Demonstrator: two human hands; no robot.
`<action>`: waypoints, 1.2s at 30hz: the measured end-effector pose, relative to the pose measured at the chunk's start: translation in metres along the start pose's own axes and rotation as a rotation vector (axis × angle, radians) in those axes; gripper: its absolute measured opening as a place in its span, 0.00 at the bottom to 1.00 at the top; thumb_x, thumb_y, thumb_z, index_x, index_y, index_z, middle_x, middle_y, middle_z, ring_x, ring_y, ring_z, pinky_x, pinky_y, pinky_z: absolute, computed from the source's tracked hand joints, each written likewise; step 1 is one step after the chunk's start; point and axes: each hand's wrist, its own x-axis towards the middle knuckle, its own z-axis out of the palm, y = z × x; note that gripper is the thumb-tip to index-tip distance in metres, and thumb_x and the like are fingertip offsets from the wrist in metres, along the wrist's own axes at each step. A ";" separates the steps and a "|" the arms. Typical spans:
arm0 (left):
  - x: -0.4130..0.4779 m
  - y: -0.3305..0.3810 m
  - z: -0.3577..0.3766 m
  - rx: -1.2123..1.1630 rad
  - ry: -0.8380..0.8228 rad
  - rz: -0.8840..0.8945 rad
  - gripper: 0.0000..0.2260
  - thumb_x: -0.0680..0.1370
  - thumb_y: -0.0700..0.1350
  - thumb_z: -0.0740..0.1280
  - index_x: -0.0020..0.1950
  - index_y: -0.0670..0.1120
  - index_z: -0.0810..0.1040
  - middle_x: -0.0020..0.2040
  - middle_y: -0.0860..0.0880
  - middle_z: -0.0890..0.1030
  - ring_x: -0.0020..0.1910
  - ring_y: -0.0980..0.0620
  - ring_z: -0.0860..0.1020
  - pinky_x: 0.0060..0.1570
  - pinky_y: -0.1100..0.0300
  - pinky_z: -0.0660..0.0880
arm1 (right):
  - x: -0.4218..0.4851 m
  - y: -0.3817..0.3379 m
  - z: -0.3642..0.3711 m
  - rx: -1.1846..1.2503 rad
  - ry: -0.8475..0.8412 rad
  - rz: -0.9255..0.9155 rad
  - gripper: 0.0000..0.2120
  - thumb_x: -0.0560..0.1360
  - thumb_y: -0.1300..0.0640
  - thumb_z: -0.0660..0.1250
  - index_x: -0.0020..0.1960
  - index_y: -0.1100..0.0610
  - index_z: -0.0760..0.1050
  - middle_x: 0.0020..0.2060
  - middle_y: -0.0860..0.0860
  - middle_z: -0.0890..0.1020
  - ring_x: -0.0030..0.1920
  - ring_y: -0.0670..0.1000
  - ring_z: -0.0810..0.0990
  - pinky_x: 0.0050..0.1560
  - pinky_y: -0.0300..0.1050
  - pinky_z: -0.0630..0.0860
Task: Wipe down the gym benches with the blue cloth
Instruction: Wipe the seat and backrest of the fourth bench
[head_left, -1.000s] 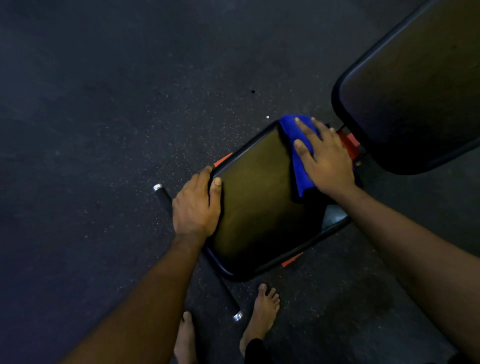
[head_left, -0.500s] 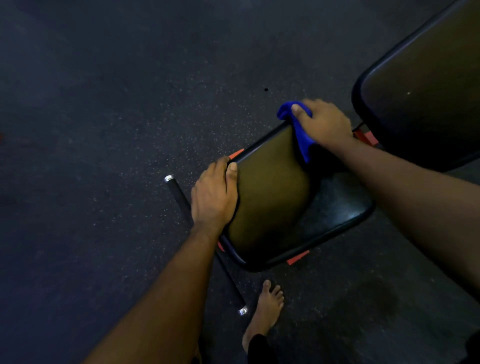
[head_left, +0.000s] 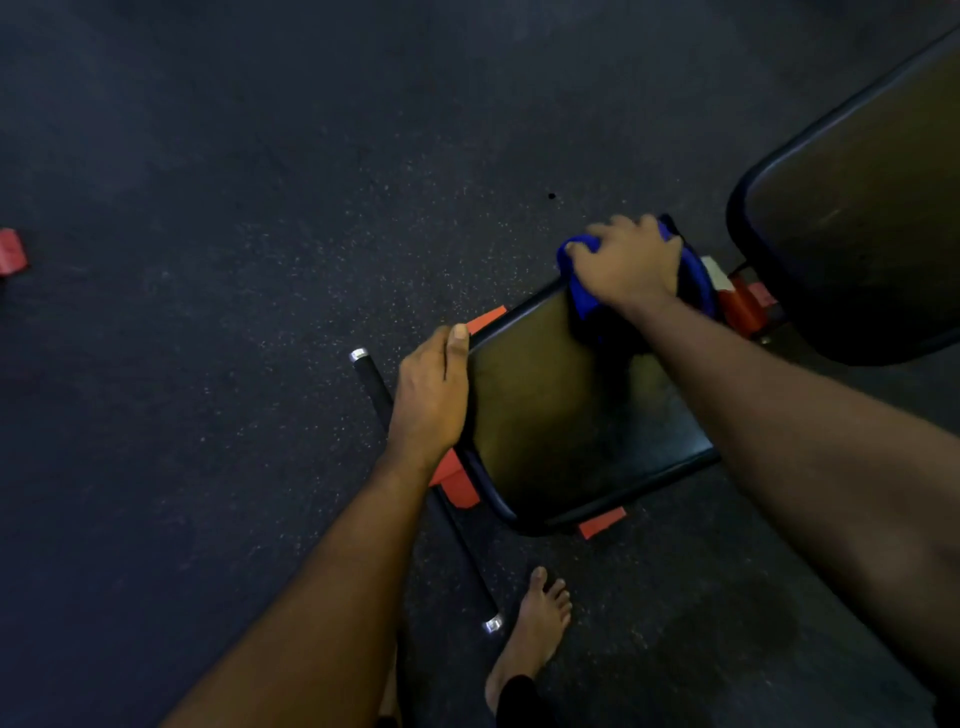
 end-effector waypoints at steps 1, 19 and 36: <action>-0.001 0.001 -0.003 -0.014 0.010 -0.012 0.19 0.85 0.54 0.52 0.50 0.46 0.78 0.42 0.48 0.79 0.41 0.58 0.76 0.37 0.72 0.70 | -0.008 -0.010 0.004 -0.054 0.016 -0.080 0.21 0.78 0.41 0.55 0.60 0.51 0.79 0.62 0.52 0.78 0.65 0.58 0.71 0.64 0.59 0.64; -0.033 -0.041 -0.072 -0.069 -0.027 -0.071 0.27 0.80 0.63 0.49 0.56 0.47 0.80 0.46 0.45 0.82 0.46 0.50 0.81 0.50 0.48 0.79 | -0.043 -0.061 0.003 -0.113 -0.113 -0.282 0.22 0.80 0.38 0.53 0.58 0.48 0.81 0.56 0.51 0.83 0.61 0.55 0.74 0.62 0.57 0.64; -0.040 -0.033 -0.098 -0.010 -0.071 0.010 0.22 0.84 0.57 0.49 0.55 0.44 0.76 0.51 0.39 0.80 0.51 0.42 0.79 0.52 0.47 0.75 | -0.183 -0.143 0.041 -0.206 -0.050 -0.276 0.21 0.79 0.46 0.60 0.72 0.43 0.69 0.81 0.48 0.48 0.79 0.62 0.40 0.66 0.81 0.50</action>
